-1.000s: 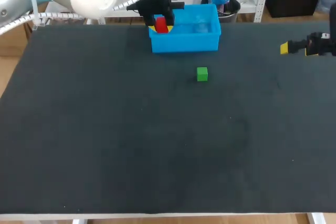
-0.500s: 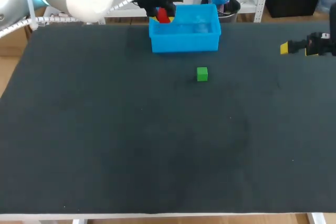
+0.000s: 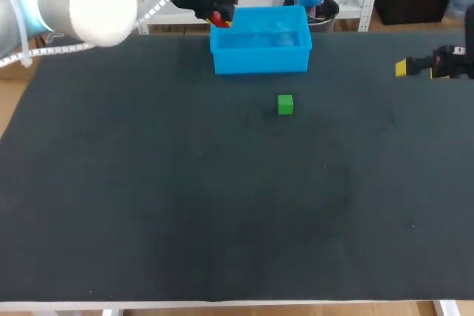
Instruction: Use the left arm to pick the red cube and place it into the blue plastic box first, then use the right arm to grasp the green cube and put it into the same blue plastic box after the first action is fully finished.
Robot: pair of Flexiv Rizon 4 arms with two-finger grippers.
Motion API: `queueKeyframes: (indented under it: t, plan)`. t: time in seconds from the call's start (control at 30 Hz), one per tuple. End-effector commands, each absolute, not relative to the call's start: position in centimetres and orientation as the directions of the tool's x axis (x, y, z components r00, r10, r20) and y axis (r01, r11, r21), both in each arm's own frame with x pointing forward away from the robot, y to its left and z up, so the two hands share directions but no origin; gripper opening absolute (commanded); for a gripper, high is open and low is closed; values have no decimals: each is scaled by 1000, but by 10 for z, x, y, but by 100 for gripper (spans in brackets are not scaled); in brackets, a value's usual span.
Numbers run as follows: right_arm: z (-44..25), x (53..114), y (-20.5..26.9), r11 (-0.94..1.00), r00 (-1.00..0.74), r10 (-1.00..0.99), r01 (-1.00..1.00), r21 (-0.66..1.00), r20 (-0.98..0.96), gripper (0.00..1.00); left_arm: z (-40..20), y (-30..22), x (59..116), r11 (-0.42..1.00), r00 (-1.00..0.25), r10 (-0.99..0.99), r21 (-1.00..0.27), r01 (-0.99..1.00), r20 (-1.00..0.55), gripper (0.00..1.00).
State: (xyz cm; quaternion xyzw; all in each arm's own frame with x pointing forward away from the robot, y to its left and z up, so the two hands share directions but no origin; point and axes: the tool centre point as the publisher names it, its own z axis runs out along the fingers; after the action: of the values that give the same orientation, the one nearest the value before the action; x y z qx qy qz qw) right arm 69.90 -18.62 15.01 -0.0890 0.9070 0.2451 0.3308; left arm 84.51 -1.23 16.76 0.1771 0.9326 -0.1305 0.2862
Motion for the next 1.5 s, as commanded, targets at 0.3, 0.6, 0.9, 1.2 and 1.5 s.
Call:
queueKeyframes:
  t: [0.3,0.6,0.9,1.2,1.5]
  plan:
    - [150,699,-186,865,-765,0,-323,384,-644,100,167,1,852,835,-733,238,-251,490,-637,0]
    - [150,699,-186,865,-765,0,-323,384,-644,100,167,1,852,835,-733,238,-251,490,-637,0]
    - [150,699,-186,865,-765,0,-323,384,-644,100,167,1,852,835,-733,238,-251,490,-637,0]
    - [150,699,-186,865,-765,0,-323,384,-644,100,160,-9,890,820,-688,286,-201,536,-667,0]
    - [150,699,-186,865,-765,0,-323,384,-644,100,145,-32,933,796,-657,326,-178,579,-680,0]
